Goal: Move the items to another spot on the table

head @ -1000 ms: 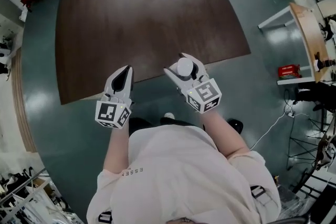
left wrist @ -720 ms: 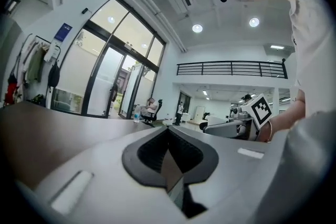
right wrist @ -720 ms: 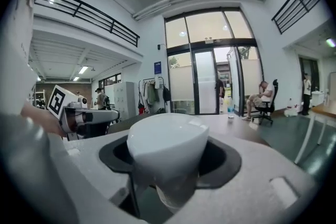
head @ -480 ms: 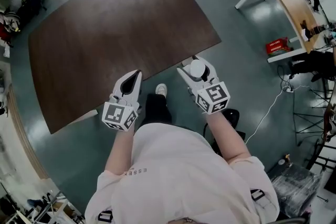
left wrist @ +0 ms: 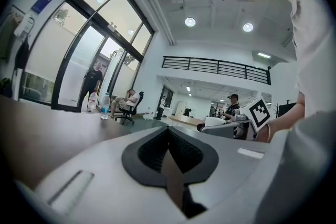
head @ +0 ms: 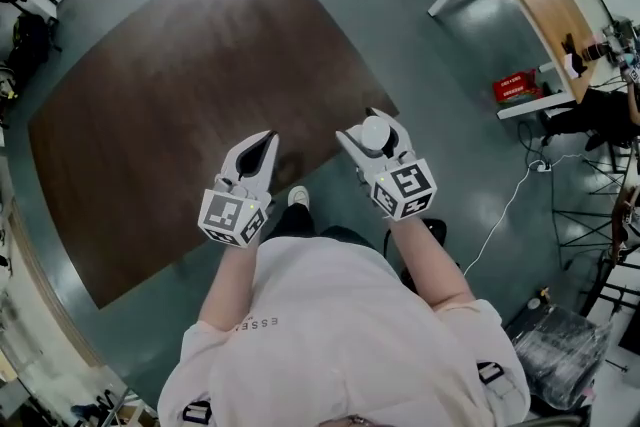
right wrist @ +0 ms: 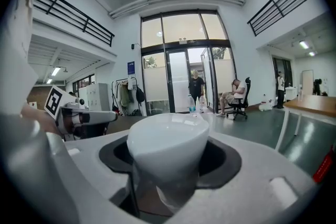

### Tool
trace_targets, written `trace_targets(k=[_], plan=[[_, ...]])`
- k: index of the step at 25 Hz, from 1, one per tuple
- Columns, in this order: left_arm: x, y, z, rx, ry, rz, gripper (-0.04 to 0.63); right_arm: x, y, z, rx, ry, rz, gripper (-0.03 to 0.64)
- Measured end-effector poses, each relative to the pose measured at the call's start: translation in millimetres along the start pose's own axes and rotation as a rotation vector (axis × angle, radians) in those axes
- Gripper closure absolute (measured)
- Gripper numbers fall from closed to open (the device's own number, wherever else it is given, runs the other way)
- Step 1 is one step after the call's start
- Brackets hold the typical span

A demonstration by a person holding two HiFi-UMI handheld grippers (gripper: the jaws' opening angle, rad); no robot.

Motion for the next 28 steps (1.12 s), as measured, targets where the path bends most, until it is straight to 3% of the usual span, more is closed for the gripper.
trace_targets(k=[6, 14, 18, 28], plan=[[-13, -44, 23, -0.039, -0.003, 0.013, 0.58, -21, -45, -48, -0.033, 0.006, -0.001, 0.331], [-12, -77, 45, -0.201, 0.02, 0.012, 0.58, -25, -109, -94, -0.172, 0.077, 0.047, 0.331], [-9, -89, 56, -0.285, 0.035, -0.003, 0.58, -21, -143, -107, -0.266, 0.128, 0.063, 0.331], [10, -104, 70, -0.37, 0.049, -0.006, 0.58, -9, -186, -119, -0.373, 0.126, 0.059, 0.331]])
Point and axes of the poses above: the fingertips, and each gripper's own axes: y backward along the fingers, z to its left, x out of its underside, the point moved 8 cm from there along y, backward along the fingers, and after that the axes turned 2 degrees about z, right-handed, at the moved point
